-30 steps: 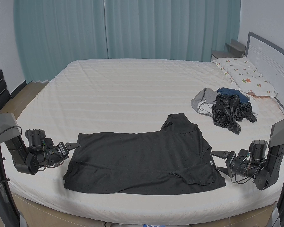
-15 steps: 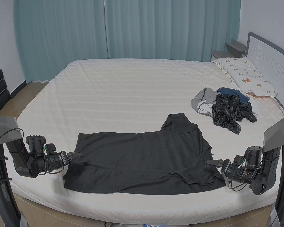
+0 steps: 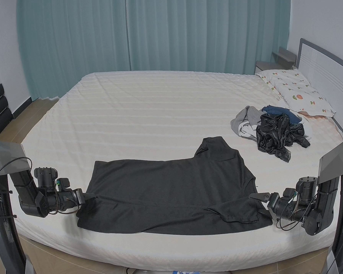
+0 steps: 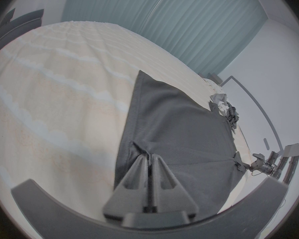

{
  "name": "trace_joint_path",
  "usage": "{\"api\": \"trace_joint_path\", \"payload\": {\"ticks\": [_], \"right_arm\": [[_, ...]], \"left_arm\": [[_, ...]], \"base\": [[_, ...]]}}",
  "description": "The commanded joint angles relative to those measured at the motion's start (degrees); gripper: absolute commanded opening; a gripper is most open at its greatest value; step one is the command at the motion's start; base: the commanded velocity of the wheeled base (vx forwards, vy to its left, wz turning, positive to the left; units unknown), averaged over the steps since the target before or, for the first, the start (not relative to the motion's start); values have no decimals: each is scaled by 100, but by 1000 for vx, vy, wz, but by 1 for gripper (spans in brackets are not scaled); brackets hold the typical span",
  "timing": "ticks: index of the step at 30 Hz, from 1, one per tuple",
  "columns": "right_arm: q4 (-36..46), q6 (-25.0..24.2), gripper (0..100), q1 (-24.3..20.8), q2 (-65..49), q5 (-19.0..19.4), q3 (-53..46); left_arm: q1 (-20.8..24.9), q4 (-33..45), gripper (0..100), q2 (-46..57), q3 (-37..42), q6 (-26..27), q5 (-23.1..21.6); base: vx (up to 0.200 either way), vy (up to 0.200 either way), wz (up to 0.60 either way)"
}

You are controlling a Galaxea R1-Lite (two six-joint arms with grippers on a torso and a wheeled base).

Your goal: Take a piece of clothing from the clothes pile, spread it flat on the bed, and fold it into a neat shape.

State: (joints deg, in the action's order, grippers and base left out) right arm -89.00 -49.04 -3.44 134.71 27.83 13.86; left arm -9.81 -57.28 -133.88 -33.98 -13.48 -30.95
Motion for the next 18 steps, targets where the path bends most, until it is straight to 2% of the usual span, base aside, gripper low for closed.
{"api": "trace_joint_path", "payload": {"ticks": [1, 8, 15, 18], "right_arm": [[-64, 0, 100, 19, -6, 3, -15], [-73, 9, 100, 106, -58, -41, -33], [-73, 18, 100, 27, -102, -261, -279], [-73, 18, 100, 19, -111, -296, -279]], "left_arm": [[-91, -90, 0, -270, -13, 30, 116], [-82, -415, 0, -235, 216, -119, 195], [-29, -591, 0, -130, 409, -1271, 309], [-29, -776, 0, -77, 567, -1543, 309]], "base": [[0, 0, 0], [0, 0, 0], [0, 0, 0], [0, 0, 0]]}}
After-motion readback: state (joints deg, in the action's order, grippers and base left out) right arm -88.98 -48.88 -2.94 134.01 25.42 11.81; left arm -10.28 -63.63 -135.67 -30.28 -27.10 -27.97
